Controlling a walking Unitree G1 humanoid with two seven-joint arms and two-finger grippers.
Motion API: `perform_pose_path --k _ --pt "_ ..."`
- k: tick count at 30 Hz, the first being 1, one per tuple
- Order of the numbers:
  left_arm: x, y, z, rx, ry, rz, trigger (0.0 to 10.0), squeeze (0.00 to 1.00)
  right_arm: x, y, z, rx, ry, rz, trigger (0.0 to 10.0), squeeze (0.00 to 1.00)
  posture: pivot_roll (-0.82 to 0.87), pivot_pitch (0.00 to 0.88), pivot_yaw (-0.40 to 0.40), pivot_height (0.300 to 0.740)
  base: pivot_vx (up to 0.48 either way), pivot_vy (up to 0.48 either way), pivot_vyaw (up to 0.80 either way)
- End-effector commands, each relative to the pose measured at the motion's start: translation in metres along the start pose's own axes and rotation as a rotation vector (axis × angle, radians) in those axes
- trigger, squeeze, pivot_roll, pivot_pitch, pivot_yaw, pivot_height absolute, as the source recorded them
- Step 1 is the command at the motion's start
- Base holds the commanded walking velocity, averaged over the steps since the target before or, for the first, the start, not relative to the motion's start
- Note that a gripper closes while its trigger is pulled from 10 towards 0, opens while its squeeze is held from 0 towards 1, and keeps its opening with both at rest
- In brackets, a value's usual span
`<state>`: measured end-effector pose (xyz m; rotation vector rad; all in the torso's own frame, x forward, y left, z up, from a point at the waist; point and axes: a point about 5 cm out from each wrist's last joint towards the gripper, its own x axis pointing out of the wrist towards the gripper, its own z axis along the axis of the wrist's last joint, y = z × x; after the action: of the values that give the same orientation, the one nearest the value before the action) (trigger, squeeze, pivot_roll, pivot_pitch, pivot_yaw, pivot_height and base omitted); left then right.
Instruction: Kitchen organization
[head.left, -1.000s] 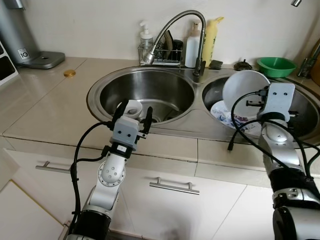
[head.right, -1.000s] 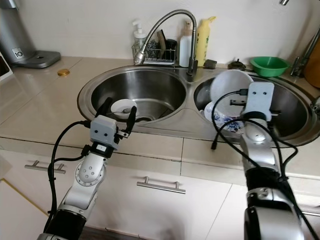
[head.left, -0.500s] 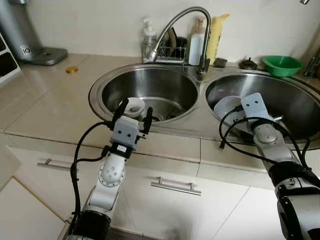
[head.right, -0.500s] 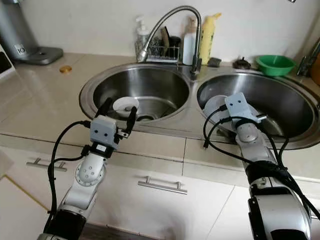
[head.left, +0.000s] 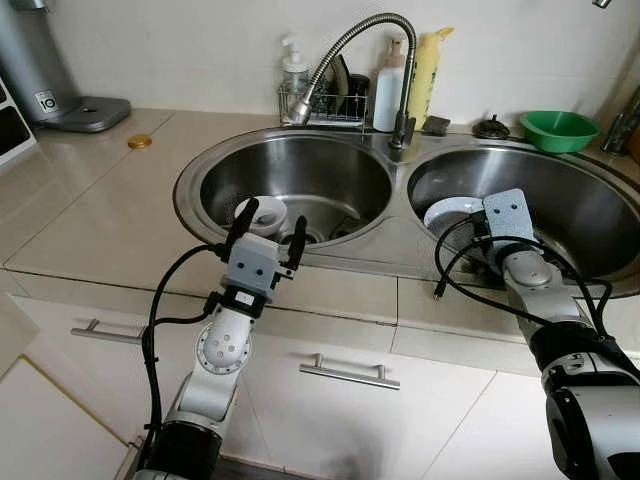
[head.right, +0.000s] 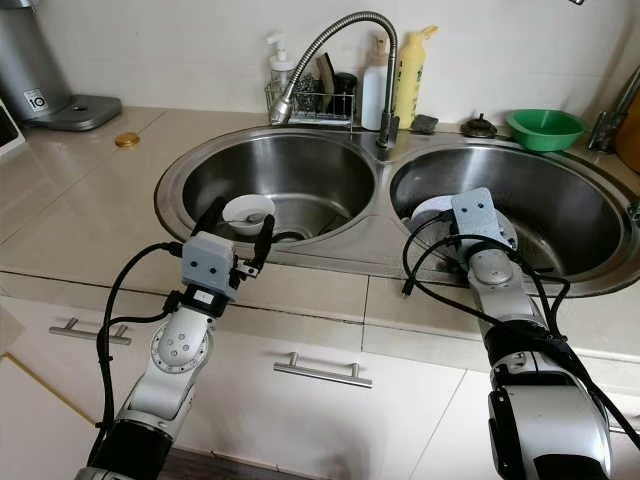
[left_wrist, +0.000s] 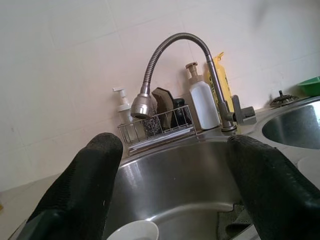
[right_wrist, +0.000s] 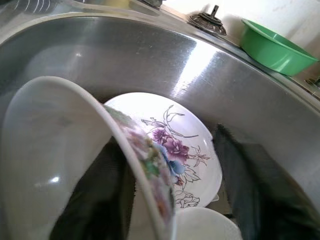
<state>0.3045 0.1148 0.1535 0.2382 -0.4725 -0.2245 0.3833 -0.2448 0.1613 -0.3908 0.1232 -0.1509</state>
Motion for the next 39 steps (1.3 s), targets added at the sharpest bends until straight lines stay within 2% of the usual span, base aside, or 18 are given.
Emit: perform_pose_path --k 1,3,8,10,11,14,16,17,18,19,23,24,25,29,33,35,36,39 --pt "0.0 -0.004 -0.001 0.003 0.012 -0.023 10.0 0.0 0.0 -0.001 0.003 0.021 -0.022 -0.008 10.0 1.0 0.05 0.0 0.026 0.74 0.0 0.0 0.0" --pt "0.0 -0.004 -0.001 0.003 0.013 -0.024 10.0 0.0 -0.001 -0.001 0.003 0.022 -0.025 -0.004 10.0 1.0 0.05 0.0 0.026 0.74 0.0 0.0 0.0" --pt "-0.001 -0.004 -0.003 0.006 0.019 -0.03 10.0 0.0 -0.001 0.01 0.002 0.099 -0.015 0.109 10.0 1.0 0.05 0.0 0.027 0.74 0.0 0.0 0.0" --pt "-0.001 -0.005 -0.003 0.007 0.022 -0.034 10.0 0.0 -0.002 0.017 -0.003 0.037 0.021 0.199 10.0 1.0 0.05 0.0 0.027 0.74 0.0 0.0 0.0" --pt "-0.001 -0.005 -0.003 0.007 0.023 -0.035 10.0 0.0 -0.002 0.017 -0.003 0.035 0.024 0.205 10.0 1.0 0.05 0.0 0.027 0.74 0.0 0.0 0.0" --pt "-0.001 -0.006 -0.004 0.007 0.028 -0.038 10.0 0.0 -0.003 0.019 -0.006 0.083 0.051 0.255 10.0 1.0 0.05 0.0 0.027 0.74 0.0 0.0 0.0" --pt "-0.001 -0.006 -0.005 0.006 0.029 -0.039 10.0 0.0 -0.003 0.02 -0.005 0.155 0.06 0.272 10.0 1.0 0.05 0.0 0.027 0.74 0.0 0.0 0.0" --pt "-0.001 -0.006 -0.005 0.007 0.031 -0.04 10.0 0.0 -0.003 0.023 -0.004 0.245 0.072 0.293 10.0 0.71 0.05 0.0 0.028 0.74 0.0 0.0 0.0" --pt "-0.001 -0.006 -0.005 0.007 0.031 -0.04 10.0 0.0 -0.003 0.023 -0.004 0.245 0.072 0.293 10.0 0.71 0.05 0.0 0.028 0.74 0.0 0.0 0.0" --pt "-0.001 -0.007 -0.005 0.007 0.032 -0.042 10.0 0.0 -0.003 0.024 -0.004 0.3 0.083 0.301 10.0 0.0 0.05 0.0 0.028 0.74 0.0 0.0 0.0" --pt "-0.001 -0.008 -0.006 0.006 0.038 -0.047 10.0 0.0 -0.002 0.027 0.001 0.487 0.106 0.329 10.0 0.0 0.05 0.0 0.028 0.74 0.0 0.0 0.0" --pt "-0.001 -0.008 -0.007 0.007 0.042 -0.051 10.0 0.0 -0.002 0.028 0.004 0.592 0.119 0.348 10.0 0.0 0.05 0.0 0.028 0.74 0.0 0.0 0.0" --pt "-0.001 -0.008 -0.007 0.007 0.045 -0.052 10.0 0.0 -0.002 0.029 0.005 0.626 0.124 0.36 10.0 0.0 0.05 0.0 0.028 0.74 0.0 0.0 0.0" --pt "-0.002 -0.007 -0.008 0.01 0.051 -0.055 10.0 0.0 -0.004 0.032 0.008 0.732 0.139 0.404 10.0 0.0 0.05 0.0 0.029 0.74 0.0 0.0 0.0" --pt "-0.002 -0.007 -0.009 0.012 0.057 -0.057 10.0 0.0 -0.005 0.033 0.012 0.79 0.14 0.432 10.0 0.0 0.05 0.0 0.029 0.74 0.0 0.0 0.0" --pt "-0.002 -0.008 -0.01 0.013 0.063 -0.059 10.0 0.0 -0.005 0.033 0.013 0.79 0.147 0.438 10.0 0.0 0.05 0.0 0.029 0.74 0.0 0.0 0.0" --pt "-0.003 -0.009 -0.01 0.011 0.065 -0.062 10.0 0.0 -0.006 0.034 0.014 0.848 0.157 0.45 10.0 0.0 0.05 0.0 0.03 0.74 0.0 0.0 0.0" --pt "-0.003 -0.009 -0.01 0.011 0.068 -0.064 10.0 0.0 -0.007 0.033 0.015 0.891 0.16 0.457 10.0 0.0 0.05 0.0 0.03 0.74 0.0 0.0 0.0"
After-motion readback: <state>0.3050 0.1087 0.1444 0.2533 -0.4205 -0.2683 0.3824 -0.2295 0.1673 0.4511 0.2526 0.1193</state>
